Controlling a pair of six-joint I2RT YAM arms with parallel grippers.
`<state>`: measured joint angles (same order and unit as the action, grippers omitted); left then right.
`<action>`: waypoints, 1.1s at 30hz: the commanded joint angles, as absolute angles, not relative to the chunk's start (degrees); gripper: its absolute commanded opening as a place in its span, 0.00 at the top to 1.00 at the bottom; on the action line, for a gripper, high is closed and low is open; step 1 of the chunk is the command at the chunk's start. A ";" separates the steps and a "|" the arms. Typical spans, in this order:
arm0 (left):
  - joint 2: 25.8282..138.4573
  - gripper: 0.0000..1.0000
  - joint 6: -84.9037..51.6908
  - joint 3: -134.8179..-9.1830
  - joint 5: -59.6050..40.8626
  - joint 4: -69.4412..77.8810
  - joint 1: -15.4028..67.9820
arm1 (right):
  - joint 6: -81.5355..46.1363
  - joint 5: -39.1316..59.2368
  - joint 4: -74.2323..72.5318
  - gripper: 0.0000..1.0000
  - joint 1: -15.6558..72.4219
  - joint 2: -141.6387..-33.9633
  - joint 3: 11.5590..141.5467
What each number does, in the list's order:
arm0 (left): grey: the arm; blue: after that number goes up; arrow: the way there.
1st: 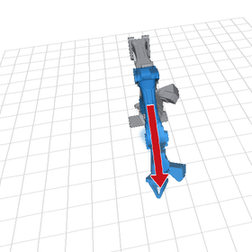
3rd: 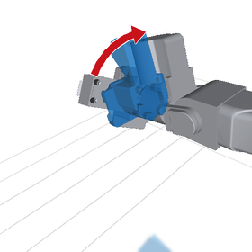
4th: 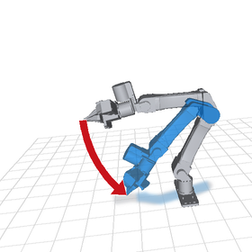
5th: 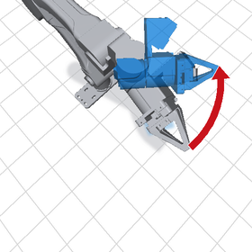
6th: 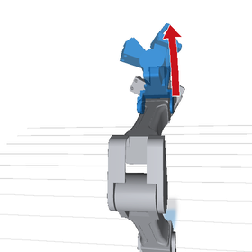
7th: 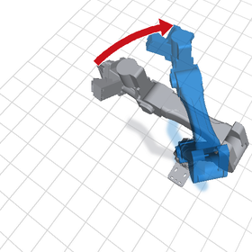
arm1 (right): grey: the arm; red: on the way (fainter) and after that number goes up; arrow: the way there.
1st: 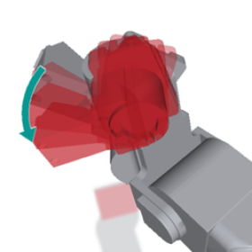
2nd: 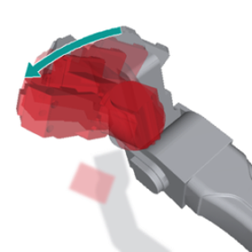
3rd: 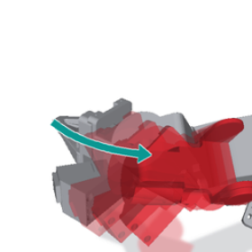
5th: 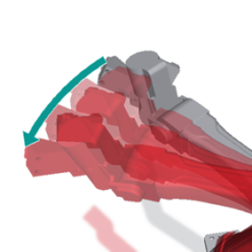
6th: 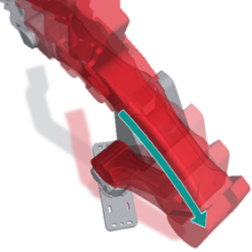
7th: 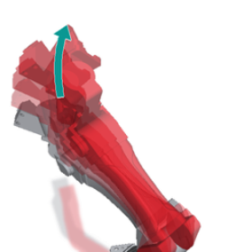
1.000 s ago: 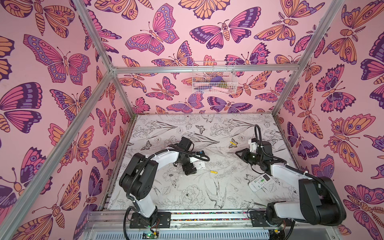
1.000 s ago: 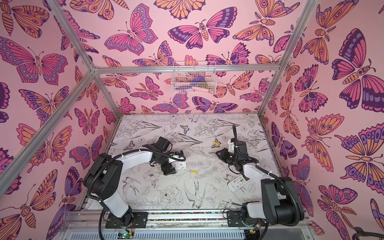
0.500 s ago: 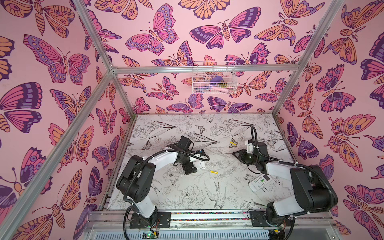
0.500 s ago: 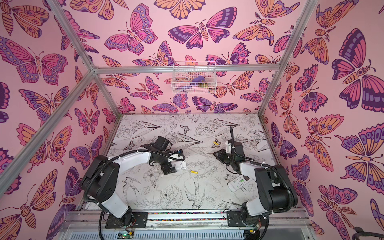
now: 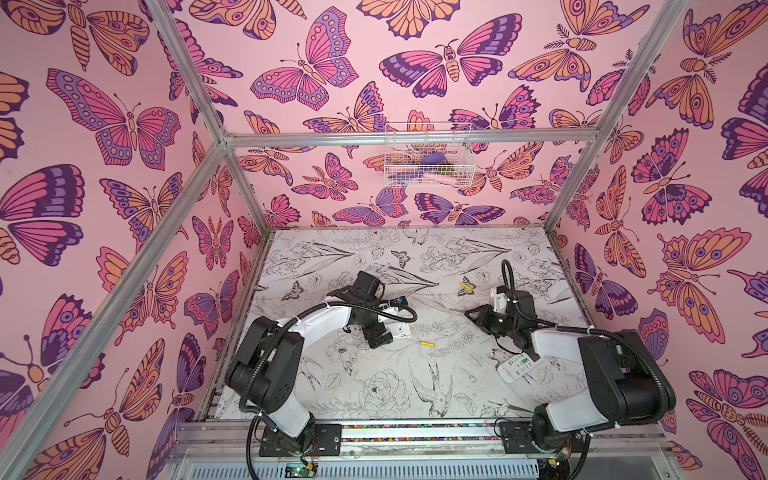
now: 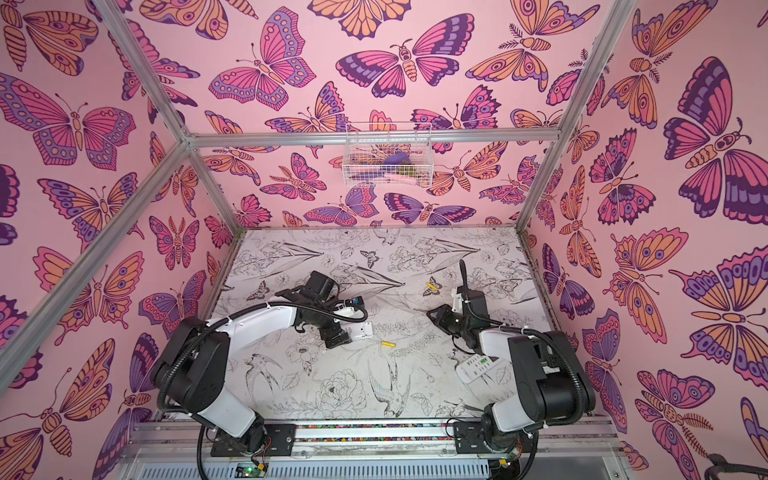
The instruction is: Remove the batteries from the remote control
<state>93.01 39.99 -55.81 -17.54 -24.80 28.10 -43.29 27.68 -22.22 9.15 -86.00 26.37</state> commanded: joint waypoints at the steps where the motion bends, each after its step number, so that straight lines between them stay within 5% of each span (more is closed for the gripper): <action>1: 91.54 0.00 39.46 -55.02 -18.02 -24.38 27.44 | -42.07 25.56 -20.60 0.69 9.50 -85.34 25.40; 21: 90.85 0.00 39.55 -55.46 -18.32 -24.79 25.75 | -33.76 22.25 -5.71 0.66 9.71 -84.33 28.62; 29: 90.79 0.00 39.55 -55.29 -18.62 -24.77 25.75 | -32.33 15.02 11.68 0.63 9.67 -72.69 32.58; 33: 90.88 0.00 39.20 -55.29 -19.19 -24.70 25.75 | -32.26 7.05 23.62 0.52 9.75 -65.70 34.80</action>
